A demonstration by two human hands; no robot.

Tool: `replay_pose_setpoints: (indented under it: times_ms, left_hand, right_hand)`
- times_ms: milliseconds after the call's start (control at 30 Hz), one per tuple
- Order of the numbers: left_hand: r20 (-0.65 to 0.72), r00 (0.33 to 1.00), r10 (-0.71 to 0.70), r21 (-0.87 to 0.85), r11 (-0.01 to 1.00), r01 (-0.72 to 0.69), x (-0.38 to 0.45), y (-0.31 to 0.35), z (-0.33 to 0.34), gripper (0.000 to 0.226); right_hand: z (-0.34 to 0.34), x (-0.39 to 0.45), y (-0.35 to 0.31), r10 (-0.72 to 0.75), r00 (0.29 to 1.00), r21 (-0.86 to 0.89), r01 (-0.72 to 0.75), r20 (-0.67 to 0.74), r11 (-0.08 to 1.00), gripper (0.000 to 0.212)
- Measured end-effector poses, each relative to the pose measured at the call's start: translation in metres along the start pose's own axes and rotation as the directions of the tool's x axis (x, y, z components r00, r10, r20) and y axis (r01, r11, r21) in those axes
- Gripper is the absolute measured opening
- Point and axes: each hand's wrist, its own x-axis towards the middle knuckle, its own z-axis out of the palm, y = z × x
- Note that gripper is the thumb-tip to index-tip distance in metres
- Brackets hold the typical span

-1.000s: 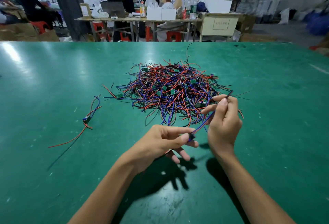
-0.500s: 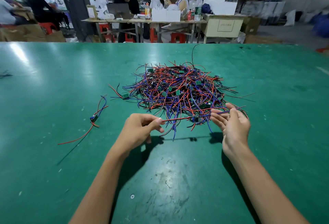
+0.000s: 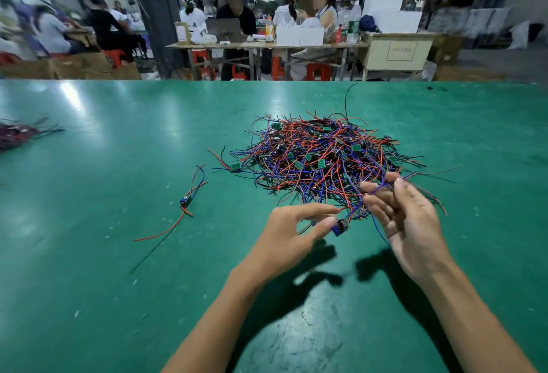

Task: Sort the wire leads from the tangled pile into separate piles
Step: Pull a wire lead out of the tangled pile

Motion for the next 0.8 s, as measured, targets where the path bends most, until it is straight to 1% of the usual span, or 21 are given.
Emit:
replay_pose_setpoints:
  times_ms: [67, 100, 167, 233, 267, 300, 333, 367, 433, 467, 533, 600, 633, 667, 700, 733, 767, 800]
  left_hand:
    - [0.083, 0.994, -0.077, -0.278, 0.956, 0.097, 0.001, 0.004, 0.001, 0.018]
    - [0.107, 0.989, -0.102, -0.365, 0.921, 0.135, 0.001, 0.004, -0.001, 0.019]
    - [0.128, 0.983, -0.135, -0.435, 0.883, 0.178, 0.001, 0.003, -0.005, 0.02]
    - [0.101, 0.982, -0.159, -0.467, 0.864, 0.188, 0.001, 0.003, -0.01, 0.017]
    - [0.054, 0.982, -0.18, -0.484, 0.856, 0.183, 0.002, 0.003, -0.014, 0.017]
    - [-0.021, 0.978, -0.209, -0.502, 0.848, 0.17, 0.004, 0.002, -0.019, 0.016]
    - [-0.121, 0.963, -0.242, -0.521, 0.841, 0.146, 0.006, 0.0, -0.027, 0.015]
    - [-0.233, 0.932, -0.278, -0.539, 0.835, 0.114, 0.008, -0.004, -0.037, 0.015]
    - [-0.43, 0.835, -0.344, -0.564, 0.825, 0.049, 0.009, -0.016, -0.059, 0.015]
    - [-0.494, 0.783, -0.377, -0.577, 0.816, 0.029, 0.008, -0.022, -0.068, 0.015]
    - [-0.565, 0.702, -0.435, -0.602, 0.798, 0.01, 0.005, -0.033, -0.081, 0.017]
    - [-0.642, 0.622, -0.447, -0.555, 0.831, 0.024, 0.004, -0.043, -0.089, 0.018]
    - [-0.705, 0.569, -0.423, -0.475, 0.878, 0.064, 0.003, -0.049, -0.095, 0.019]
    - [-0.774, 0.511, -0.374, -0.355, 0.925, 0.14, 0.001, -0.055, -0.101, 0.019]
    - [-0.834, 0.455, -0.312, -0.219, 0.944, 0.245, -0.002, -0.062, -0.107, 0.02]
    - [-0.871, 0.417, -0.261, -0.104, 0.926, 0.362, -0.007, -0.069, -0.113, 0.021]
    - [-0.881, 0.404, -0.247, -0.031, 0.882, 0.47, -0.013, -0.076, -0.118, 0.023]
    - [-0.87, 0.408, -0.276, 0.001, 0.827, 0.562, -0.017, -0.082, -0.121, 0.027]
  right_hand:
    - [-0.002, 0.001, -0.003, 0.017, 0.999, 0.101, -0.014, -0.032, 0.995, 0.019]
    - [-0.003, 0.001, -0.005, 0.027, 0.999, 0.143, -0.02, -0.045, 0.989, 0.019]
    - [-0.004, 0.002, -0.006, 0.044, 0.998, 0.18, -0.035, -0.045, 0.983, 0.017]
    - [-0.003, 0.001, -0.005, 0.058, 0.998, 0.148, -0.055, -0.011, 0.987, 0.016]
    - [-0.002, 0.0, -0.004, 0.07, 0.998, 0.107, -0.07, 0.011, 0.992, 0.02]
    - [-0.002, -0.001, -0.003, 0.088, 0.995, 0.055, -0.091, 0.04, 0.994, 0.027]
    - [-0.002, -0.002, -0.002, 0.117, 0.99, -0.002, -0.117, 0.072, 0.993, 0.036]
    - [-0.003, -0.003, -0.001, 0.152, 0.983, -0.054, -0.147, 0.1, 0.988, 0.042]
    - [-0.005, -0.004, 0.001, 0.208, 0.969, -0.135, -0.19, 0.134, 0.972, 0.043]
    - [-0.005, -0.005, 0.001, 0.223, 0.964, -0.164, -0.199, 0.143, 0.966, 0.044]
    - [-0.005, -0.006, 0.002, 0.237, 0.958, -0.216, -0.201, 0.16, 0.955, 0.047]
    - [-0.004, -0.007, 0.004, 0.25, 0.952, -0.26, -0.199, 0.179, 0.945, 0.053]
    - [-0.004, -0.008, 0.005, 0.258, 0.948, -0.277, -0.201, 0.188, 0.94, 0.054]
    - [-0.005, -0.009, 0.006, 0.266, 0.944, -0.288, -0.204, 0.196, 0.936, 0.054]
    - [-0.005, -0.009, 0.008, 0.273, 0.94, -0.295, -0.207, 0.204, 0.933, 0.054]
    - [-0.006, -0.01, 0.009, 0.28, 0.937, -0.297, -0.212, 0.209, 0.931, 0.053]
    - [-0.006, -0.01, 0.009, 0.285, 0.935, -0.298, -0.216, 0.213, 0.93, 0.053]
    - [-0.006, -0.011, 0.01, 0.29, 0.932, -0.299, -0.22, 0.216, 0.929, 0.053]
